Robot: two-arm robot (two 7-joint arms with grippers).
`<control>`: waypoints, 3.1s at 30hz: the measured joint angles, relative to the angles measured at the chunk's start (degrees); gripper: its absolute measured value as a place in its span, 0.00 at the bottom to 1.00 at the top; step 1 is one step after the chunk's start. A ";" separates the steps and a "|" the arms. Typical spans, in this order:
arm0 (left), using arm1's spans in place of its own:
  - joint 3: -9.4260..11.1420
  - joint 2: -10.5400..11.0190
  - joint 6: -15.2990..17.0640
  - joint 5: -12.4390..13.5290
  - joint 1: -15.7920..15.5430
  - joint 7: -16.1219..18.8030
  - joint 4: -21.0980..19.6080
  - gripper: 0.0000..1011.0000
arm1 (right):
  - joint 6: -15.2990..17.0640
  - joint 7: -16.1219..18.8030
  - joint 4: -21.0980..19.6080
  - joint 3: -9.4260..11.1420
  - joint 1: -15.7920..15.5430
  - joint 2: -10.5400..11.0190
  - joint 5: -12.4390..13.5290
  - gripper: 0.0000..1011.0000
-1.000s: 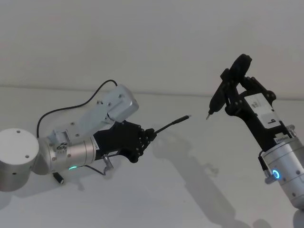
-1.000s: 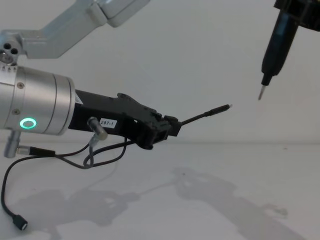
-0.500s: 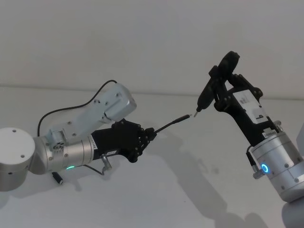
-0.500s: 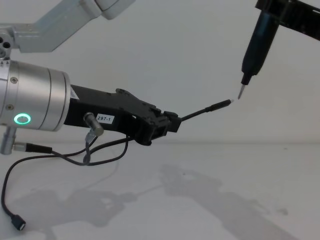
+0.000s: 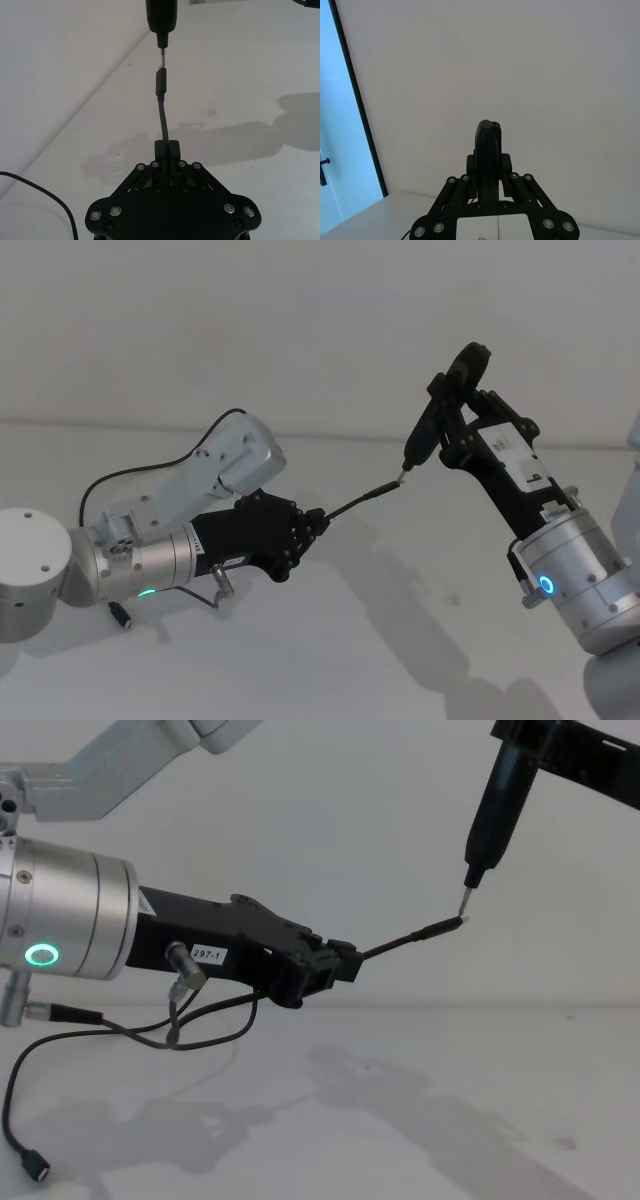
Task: Pick up the data cable with the one hand.
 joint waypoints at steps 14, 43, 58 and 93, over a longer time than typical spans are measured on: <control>-0.06 0.07 -0.05 -0.08 0.04 -0.08 -0.10 0.03 | 0.58 0.09 1.06 -0.42 1.11 0.65 -0.43 0.27; -0.06 0.08 -0.04 -0.08 0.03 -0.07 -0.10 0.03 | 1.14 0.73 1.08 -0.02 1.80 1.77 -1.08 0.27; -0.06 0.08 -0.04 -0.08 0.03 -0.07 -0.10 0.03 | 1.10 1.09 1.33 -0.75 2.19 1.96 -0.70 0.27; -0.06 0.07 -0.04 -0.08 0.03 -0.07 -0.09 0.03 | 1.44 0.78 1.76 -0.07 2.17 2.25 -0.99 0.27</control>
